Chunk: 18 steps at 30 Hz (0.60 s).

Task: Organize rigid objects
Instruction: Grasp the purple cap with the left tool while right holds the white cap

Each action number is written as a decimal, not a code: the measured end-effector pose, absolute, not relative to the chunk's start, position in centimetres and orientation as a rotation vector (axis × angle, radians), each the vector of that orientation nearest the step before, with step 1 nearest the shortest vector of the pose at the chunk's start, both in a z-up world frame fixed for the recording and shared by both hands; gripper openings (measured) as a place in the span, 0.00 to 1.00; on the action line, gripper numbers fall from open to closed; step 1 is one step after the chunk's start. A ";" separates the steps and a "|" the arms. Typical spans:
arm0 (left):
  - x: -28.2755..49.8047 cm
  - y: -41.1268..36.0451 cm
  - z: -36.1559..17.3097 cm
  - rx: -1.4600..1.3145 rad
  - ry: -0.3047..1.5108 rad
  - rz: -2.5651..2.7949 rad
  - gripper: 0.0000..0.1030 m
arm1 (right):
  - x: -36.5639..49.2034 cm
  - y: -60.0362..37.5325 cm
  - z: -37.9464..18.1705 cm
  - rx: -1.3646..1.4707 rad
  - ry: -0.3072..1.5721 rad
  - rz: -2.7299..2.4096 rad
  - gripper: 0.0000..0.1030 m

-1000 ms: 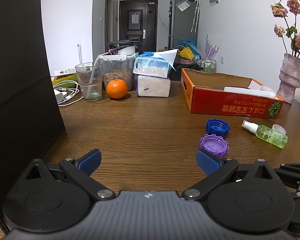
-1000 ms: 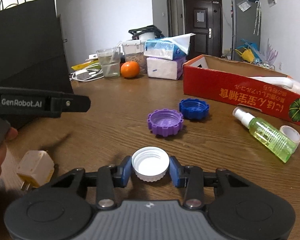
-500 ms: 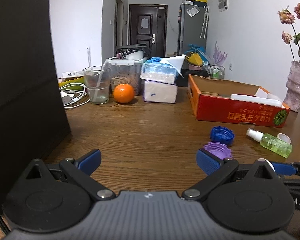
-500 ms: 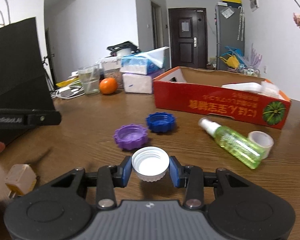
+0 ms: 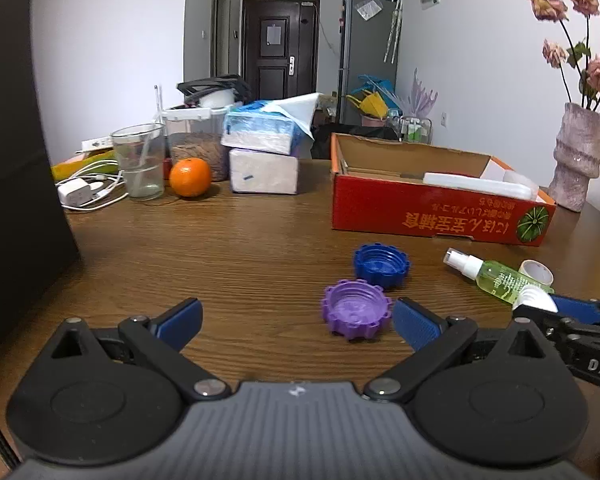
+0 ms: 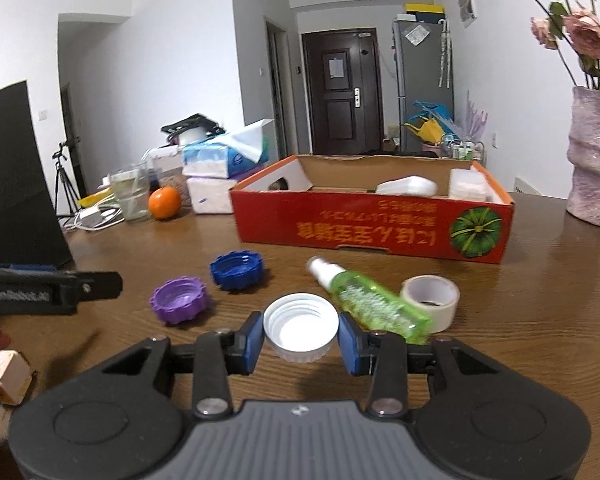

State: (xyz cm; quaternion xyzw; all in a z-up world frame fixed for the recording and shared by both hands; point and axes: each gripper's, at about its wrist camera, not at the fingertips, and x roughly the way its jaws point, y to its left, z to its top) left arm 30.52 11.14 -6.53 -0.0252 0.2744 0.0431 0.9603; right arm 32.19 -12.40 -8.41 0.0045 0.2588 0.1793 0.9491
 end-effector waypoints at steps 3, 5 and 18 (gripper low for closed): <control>31.9 9.8 -7.2 -0.044 0.593 0.086 1.00 | 32.4 -13.5 -8.2 0.017 0.515 0.356 0.38; 32.9 9.0 -7.8 -0.041 0.618 0.093 1.00 | 32.5 -14.1 -8.1 0.019 0.510 0.352 0.38; 36.1 6.4 -9.4 -0.018 0.654 0.160 1.00 | 33.3 -17.6 -8.0 0.040 0.501 0.327 0.38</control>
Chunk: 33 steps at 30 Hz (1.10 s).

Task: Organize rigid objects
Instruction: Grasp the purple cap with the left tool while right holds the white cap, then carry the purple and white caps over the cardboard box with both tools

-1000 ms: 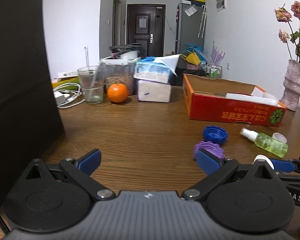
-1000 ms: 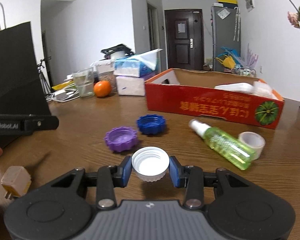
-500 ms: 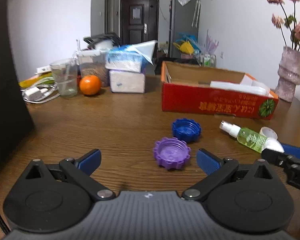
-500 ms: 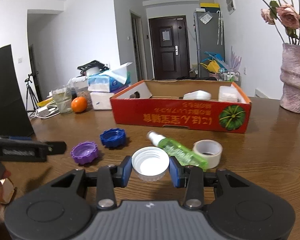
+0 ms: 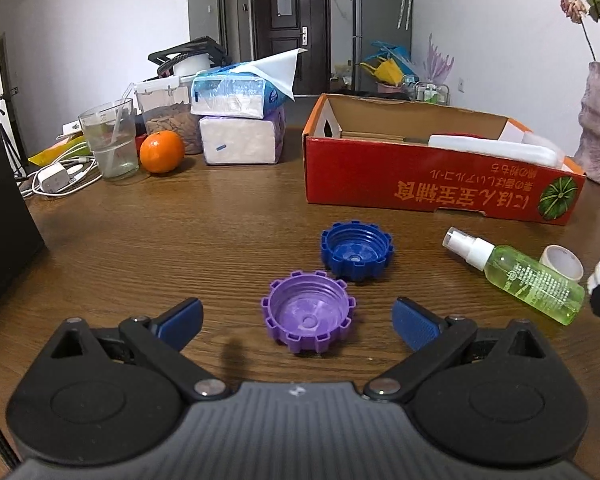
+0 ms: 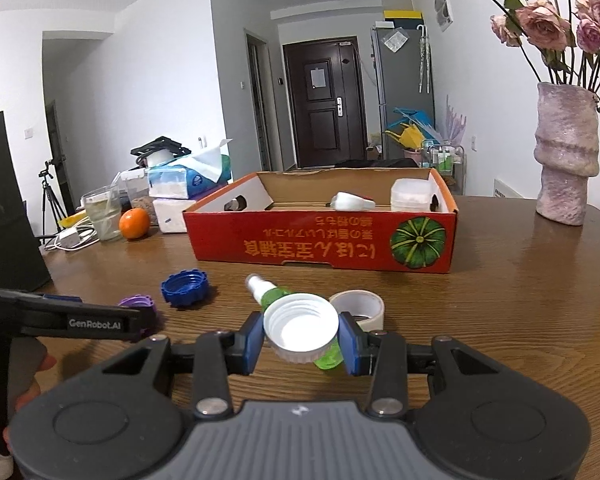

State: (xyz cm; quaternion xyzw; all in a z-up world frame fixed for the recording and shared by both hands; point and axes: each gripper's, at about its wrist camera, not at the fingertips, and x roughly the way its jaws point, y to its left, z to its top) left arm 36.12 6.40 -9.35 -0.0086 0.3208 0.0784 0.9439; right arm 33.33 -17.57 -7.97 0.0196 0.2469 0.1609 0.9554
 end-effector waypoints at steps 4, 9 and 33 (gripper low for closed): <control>36.9 6.3 -9.7 -0.015 0.671 0.181 0.98 | 33.2 -17.8 -7.9 0.040 0.499 0.329 0.38; 37.5 6.4 -10.0 -0.018 0.696 0.197 0.90 | 33.0 -17.8 -7.9 0.036 0.495 0.331 0.38; 34.5 4.9 -7.6 -0.082 0.597 0.148 0.54 | 33.2 -18.7 -7.6 0.049 0.471 0.284 0.38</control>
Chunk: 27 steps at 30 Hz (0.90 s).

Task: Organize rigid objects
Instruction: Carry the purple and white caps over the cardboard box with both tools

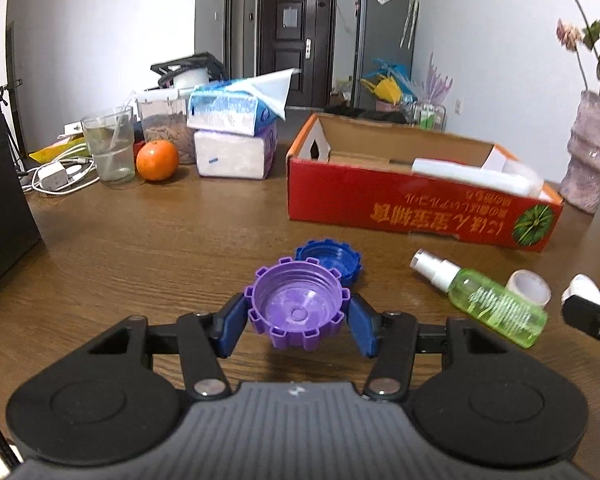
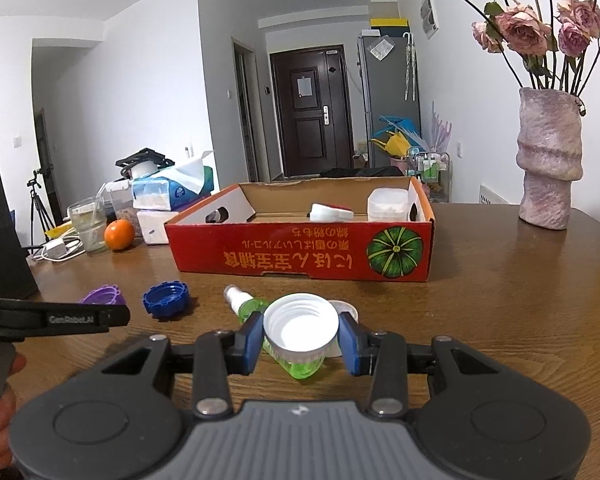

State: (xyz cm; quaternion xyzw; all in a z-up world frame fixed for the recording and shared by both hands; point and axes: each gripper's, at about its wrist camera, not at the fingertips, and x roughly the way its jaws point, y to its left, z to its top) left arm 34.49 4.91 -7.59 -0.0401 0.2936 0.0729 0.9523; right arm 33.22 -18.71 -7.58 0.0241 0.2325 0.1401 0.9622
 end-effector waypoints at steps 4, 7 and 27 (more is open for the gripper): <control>33.6 4.3 -6.5 -0.098 0.559 0.141 0.54 | 33.2 -19.0 -7.2 0.060 0.457 0.284 0.38; 32.8 3.6 -5.5 -0.108 0.520 0.123 0.54 | 33.0 -19.3 -6.7 0.072 0.440 0.292 0.38; 35.7 0.3 -1.3 -0.123 0.410 0.087 0.54 | 35.9 -20.7 -2.5 0.085 0.322 0.307 0.38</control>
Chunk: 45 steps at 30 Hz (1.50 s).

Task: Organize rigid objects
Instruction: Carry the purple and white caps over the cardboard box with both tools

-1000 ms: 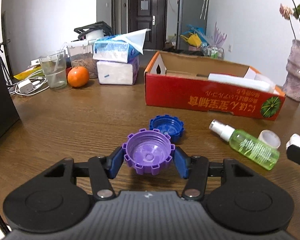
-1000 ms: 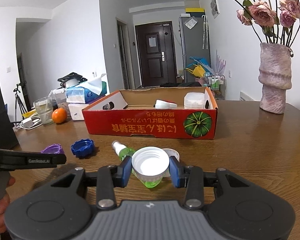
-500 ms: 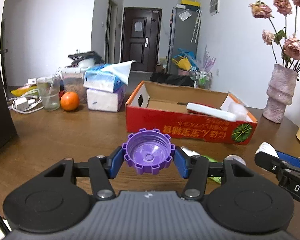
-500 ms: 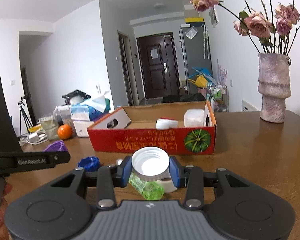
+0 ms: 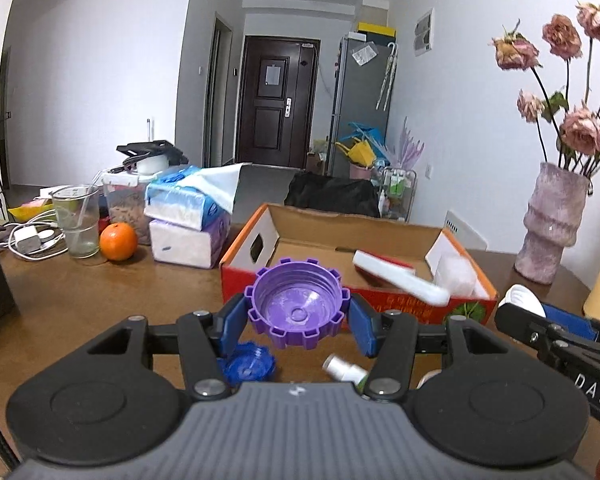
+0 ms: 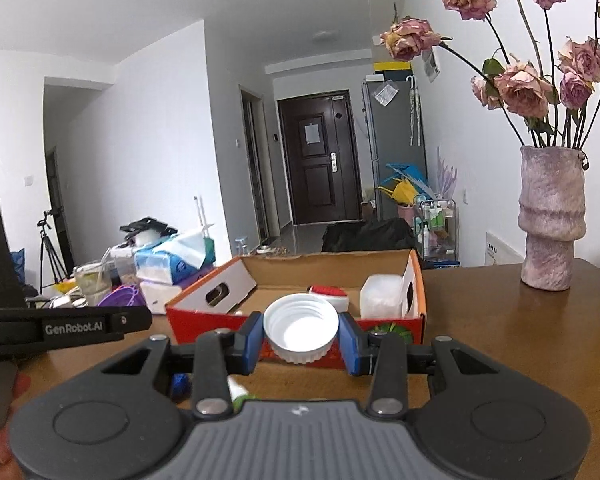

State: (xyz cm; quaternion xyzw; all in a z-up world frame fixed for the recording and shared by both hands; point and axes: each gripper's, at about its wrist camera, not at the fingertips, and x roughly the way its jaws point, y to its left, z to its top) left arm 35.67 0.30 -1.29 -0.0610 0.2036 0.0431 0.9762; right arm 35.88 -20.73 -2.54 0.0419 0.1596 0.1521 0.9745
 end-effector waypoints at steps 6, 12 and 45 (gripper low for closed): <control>38.4 -0.2 -1.4 -0.144 0.426 0.068 0.54 | 38.0 -21.4 -2.1 0.102 0.310 0.287 0.38; 40.5 -0.3 -1.6 -0.153 0.425 0.072 0.54 | 40.2 -21.4 -1.6 0.115 0.288 0.277 0.38; 52.0 0.0 -1.4 -0.175 0.411 0.080 0.54 | 51.6 -18.9 -2.6 0.080 0.328 0.275 0.38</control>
